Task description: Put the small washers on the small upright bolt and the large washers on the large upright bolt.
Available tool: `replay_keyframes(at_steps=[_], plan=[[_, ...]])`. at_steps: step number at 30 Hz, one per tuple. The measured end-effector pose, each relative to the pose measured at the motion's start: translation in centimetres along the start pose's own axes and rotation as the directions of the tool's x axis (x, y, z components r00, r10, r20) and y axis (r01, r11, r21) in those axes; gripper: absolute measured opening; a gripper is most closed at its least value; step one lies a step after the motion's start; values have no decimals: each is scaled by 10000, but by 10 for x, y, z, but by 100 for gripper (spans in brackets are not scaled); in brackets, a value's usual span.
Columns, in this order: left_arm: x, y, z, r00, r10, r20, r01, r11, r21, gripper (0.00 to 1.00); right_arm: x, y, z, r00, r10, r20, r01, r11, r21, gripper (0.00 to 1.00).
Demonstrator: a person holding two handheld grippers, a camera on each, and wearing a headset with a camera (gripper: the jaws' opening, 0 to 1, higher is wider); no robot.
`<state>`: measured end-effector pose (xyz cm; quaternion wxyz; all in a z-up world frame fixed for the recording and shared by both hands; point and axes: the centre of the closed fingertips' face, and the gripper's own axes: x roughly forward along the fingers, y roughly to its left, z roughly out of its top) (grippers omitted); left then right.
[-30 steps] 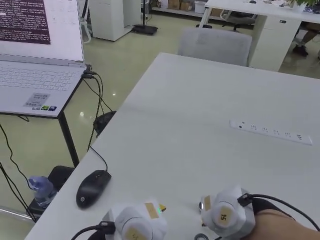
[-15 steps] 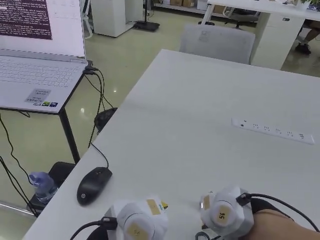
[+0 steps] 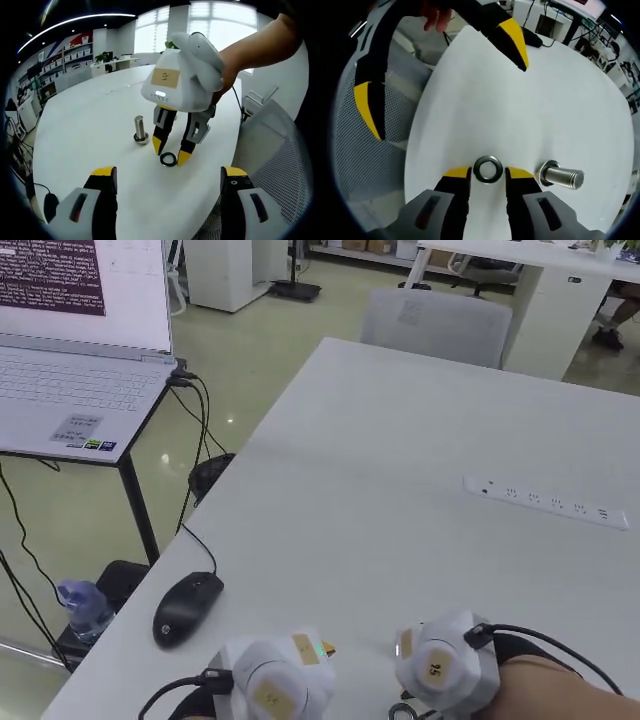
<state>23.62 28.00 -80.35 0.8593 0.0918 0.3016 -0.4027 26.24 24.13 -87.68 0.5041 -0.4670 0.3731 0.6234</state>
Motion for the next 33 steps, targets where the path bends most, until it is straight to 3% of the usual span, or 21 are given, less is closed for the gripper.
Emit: replay_keyframes(at_steps=[15,33], plan=[[0,-3,-2,10000,-38,-10,38,10000,-36,83,1,0,0,9997,-221,-92,224,9989,416,23],[-4,-3,-7,9999,23,-108,-23,10000,-29,82,-5,1,-1,9999,-25,-139,36,9967,809,22]])
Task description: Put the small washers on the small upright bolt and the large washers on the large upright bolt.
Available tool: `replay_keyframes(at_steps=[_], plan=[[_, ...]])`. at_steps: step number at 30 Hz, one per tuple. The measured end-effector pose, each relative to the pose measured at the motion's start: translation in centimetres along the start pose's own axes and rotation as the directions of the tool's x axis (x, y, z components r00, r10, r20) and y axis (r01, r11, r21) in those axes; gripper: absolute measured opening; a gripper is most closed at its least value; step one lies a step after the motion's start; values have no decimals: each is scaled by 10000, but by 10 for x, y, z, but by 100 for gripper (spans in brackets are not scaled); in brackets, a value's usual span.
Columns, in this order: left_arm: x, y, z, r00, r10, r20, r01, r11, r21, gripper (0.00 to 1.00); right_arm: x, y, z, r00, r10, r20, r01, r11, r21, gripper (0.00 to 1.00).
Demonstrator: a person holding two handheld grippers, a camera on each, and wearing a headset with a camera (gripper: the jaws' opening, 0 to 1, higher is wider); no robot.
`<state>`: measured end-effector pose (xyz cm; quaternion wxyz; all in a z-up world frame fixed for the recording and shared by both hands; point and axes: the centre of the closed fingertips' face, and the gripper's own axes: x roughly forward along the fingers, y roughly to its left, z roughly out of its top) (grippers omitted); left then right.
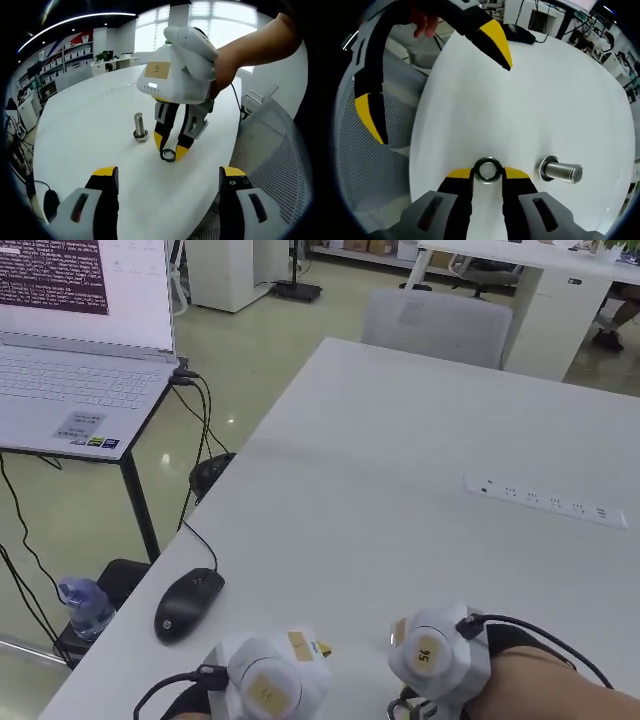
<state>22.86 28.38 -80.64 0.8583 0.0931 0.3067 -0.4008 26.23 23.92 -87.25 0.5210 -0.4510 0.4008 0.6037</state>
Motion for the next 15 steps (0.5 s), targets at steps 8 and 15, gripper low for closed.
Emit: replay_keyframes(at_steps=[8,15], plan=[[0,0,1,10000,-12,17,12,10000,13,82,-15,1,-2,10000,48,33,-48,9999,135,22],[-2,1,1,10000,-40,-19,40,10000,52,84,-39,-7,-6,9997,-95,206,85,9987,498,22]])
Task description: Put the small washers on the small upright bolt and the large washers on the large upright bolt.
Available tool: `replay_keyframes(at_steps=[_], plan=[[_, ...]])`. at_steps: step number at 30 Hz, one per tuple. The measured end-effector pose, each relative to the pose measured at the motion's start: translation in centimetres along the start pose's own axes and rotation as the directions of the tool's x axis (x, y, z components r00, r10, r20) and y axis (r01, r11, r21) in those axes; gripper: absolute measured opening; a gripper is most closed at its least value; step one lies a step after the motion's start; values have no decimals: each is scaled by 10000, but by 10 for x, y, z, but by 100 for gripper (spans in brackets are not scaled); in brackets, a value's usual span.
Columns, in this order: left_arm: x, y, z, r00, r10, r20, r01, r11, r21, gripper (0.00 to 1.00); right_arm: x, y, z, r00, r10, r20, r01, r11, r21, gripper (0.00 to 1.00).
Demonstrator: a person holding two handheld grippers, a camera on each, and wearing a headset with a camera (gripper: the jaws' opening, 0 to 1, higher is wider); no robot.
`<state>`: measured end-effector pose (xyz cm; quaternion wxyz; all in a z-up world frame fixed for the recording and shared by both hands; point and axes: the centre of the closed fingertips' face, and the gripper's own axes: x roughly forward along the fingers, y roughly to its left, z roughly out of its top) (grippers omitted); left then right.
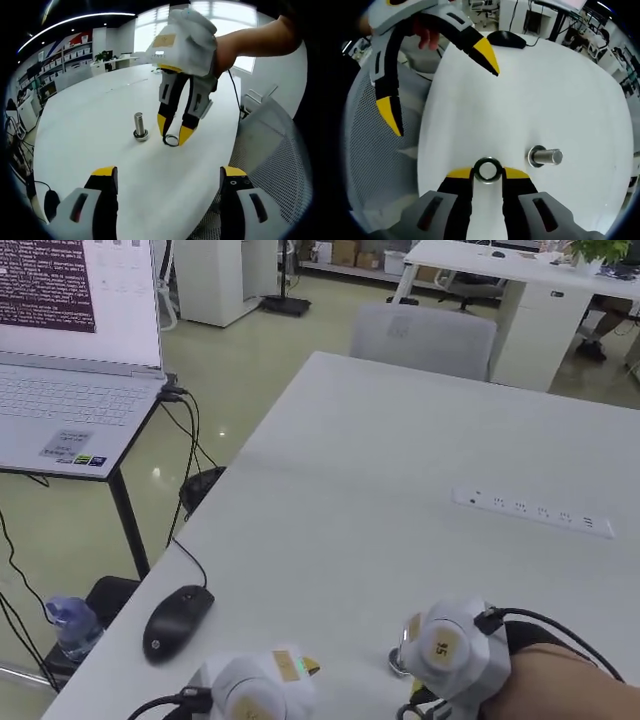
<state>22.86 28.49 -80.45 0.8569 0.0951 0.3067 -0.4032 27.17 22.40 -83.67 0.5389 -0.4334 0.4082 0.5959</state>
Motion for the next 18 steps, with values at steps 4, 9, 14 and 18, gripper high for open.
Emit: replay_keyframes(at_steps=[4,9,14,18], plan=[[1,0,1,10000,-49,13,49,10000,-5,84,-12,-6,-3,9999,-76,70,74,9997,237,22],[1,1,3,10000,-85,25,85,10000,-24,84,-26,-15,-8,9999,-165,49,163,9989,434,22],[1,3,5,10000,-47,44,47,10000,-17,84,-33,-22,-10,9997,-259,26,257,9983,514,22],[1,2,3,10000,-64,5,64,10000,9,84,-36,-26,-8,9996,-289,12,288,9982,533,22]])
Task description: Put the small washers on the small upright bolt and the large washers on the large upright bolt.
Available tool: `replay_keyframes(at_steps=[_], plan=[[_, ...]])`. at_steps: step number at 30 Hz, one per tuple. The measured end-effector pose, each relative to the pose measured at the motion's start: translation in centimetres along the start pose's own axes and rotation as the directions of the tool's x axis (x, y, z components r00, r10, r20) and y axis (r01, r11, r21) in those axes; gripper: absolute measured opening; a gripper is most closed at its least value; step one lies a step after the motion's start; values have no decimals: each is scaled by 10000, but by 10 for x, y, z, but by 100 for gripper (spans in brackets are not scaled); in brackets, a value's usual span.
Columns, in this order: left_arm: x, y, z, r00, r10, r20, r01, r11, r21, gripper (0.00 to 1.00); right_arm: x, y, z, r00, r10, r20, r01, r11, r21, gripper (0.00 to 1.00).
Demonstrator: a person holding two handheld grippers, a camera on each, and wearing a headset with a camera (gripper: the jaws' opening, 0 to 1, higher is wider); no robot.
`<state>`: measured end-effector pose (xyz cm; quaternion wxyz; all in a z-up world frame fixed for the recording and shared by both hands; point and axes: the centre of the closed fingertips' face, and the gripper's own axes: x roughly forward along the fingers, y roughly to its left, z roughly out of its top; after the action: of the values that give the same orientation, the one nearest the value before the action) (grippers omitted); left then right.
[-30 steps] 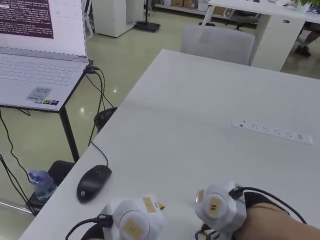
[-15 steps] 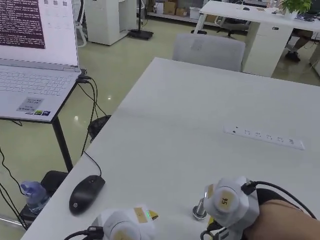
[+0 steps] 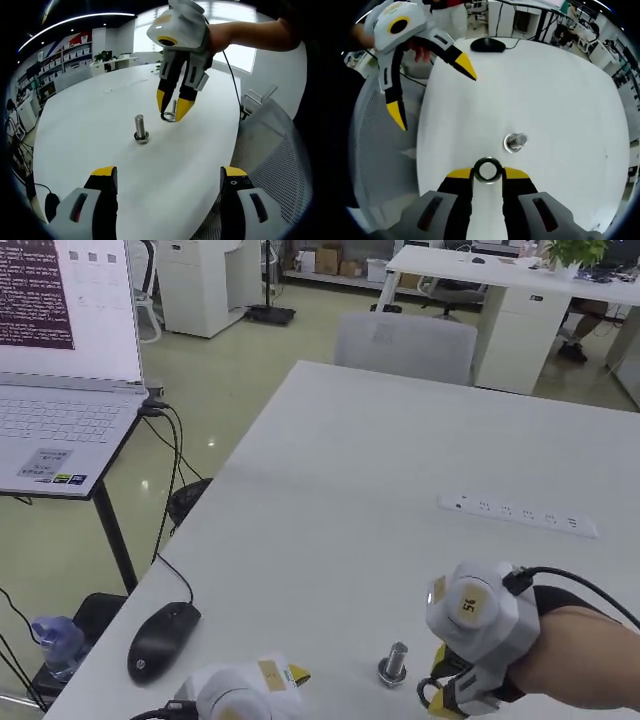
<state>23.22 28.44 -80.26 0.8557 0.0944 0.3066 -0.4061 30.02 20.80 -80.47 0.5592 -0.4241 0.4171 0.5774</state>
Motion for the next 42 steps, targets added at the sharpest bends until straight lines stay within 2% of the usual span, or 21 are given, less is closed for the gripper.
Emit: replay_keyframes(at_steps=[8,15,24,32,42], plan=[[2,-2,1,10000,-50,-10,50,10000,2,84,-1,-15,7,9999,-98,-50,98,9999,31,22],[1,0,2,10000,-24,23,25,10000,-33,84,-3,-31,16,9997,-245,19,245,9995,185,22],[2,1,2,10000,-42,-8,42,10000,-15,84,-1,-43,30,9996,-284,87,281,9991,311,22],[1,4,2,10000,5,30,-5,10000,-63,84,10,-49,32,9997,-220,58,217,9989,419,22],[2,2,1,10000,-22,28,22,9999,-113,83,20,-46,35,10000,-77,10,76,9991,409,22]])
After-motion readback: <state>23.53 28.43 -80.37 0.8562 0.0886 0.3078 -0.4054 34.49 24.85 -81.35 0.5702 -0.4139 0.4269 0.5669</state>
